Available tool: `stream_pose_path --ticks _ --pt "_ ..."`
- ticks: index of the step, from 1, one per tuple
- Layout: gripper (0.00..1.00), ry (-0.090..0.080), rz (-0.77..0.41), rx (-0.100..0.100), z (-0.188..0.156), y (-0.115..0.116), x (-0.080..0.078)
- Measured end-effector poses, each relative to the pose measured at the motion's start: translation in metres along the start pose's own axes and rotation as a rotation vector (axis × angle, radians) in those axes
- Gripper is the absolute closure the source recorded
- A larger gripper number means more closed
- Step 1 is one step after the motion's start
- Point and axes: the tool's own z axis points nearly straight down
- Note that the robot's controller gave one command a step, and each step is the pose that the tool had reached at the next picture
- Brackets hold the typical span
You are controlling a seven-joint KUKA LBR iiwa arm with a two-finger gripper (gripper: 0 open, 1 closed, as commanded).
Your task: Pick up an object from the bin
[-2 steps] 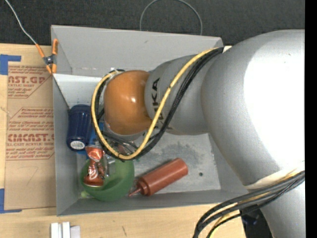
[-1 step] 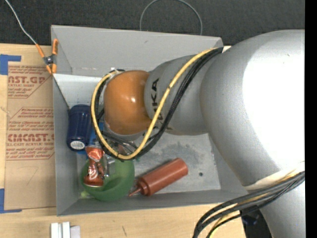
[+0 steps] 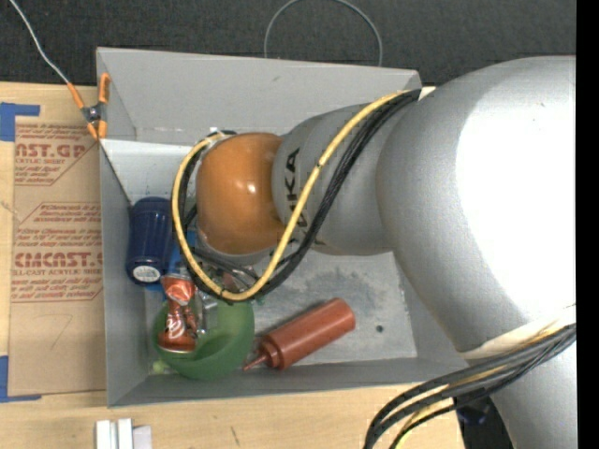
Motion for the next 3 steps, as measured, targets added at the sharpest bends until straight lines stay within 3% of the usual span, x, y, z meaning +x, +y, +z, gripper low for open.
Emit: stream_pose_path --ticks 3 --pt "1.0 0.0 0.0 0.0 0.0001 0.0 0.0001"
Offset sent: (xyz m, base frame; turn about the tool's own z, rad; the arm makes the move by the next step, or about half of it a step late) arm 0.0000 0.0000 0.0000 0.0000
